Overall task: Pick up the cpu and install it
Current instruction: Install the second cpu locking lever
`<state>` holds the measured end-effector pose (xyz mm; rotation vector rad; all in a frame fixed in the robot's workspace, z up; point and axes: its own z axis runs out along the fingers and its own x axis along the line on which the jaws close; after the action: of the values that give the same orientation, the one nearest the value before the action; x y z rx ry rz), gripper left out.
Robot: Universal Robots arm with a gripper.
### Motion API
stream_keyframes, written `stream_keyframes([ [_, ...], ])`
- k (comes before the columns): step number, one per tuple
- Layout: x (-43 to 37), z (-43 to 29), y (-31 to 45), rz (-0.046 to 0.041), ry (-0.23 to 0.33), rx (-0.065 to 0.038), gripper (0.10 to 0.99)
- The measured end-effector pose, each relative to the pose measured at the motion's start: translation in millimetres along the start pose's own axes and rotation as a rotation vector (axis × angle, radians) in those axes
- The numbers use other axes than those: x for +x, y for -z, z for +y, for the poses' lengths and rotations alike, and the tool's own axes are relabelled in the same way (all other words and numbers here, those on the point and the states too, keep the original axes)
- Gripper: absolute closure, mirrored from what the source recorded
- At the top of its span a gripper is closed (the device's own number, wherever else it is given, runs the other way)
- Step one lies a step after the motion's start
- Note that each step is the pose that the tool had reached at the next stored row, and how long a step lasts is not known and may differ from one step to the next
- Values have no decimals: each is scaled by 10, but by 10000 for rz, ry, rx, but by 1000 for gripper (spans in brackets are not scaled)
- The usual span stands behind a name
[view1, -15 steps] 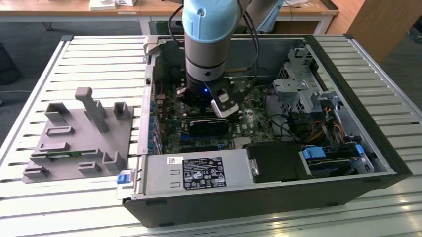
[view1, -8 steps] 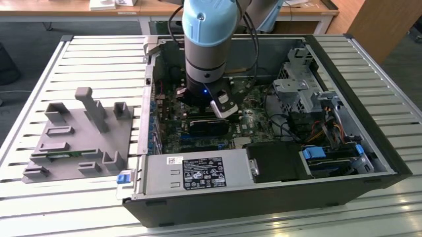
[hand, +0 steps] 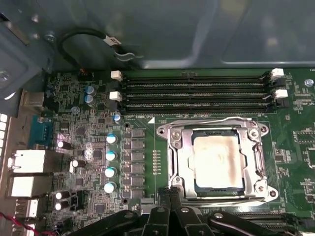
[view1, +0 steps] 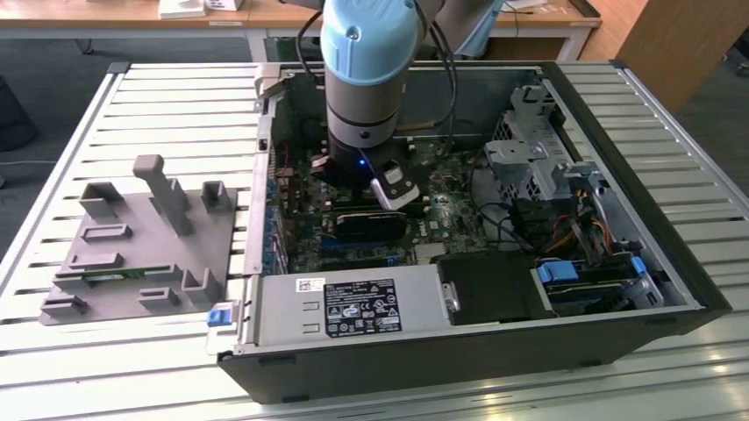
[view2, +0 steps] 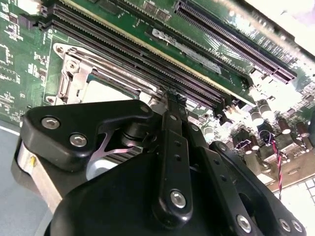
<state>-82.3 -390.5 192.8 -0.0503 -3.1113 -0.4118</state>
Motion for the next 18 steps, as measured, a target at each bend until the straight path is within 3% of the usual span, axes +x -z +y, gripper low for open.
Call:
stream_keyframes([
  [10,31,31,-3,4,0,-52,980],
  [18,33,91,219,3,-1,-55,980],
])
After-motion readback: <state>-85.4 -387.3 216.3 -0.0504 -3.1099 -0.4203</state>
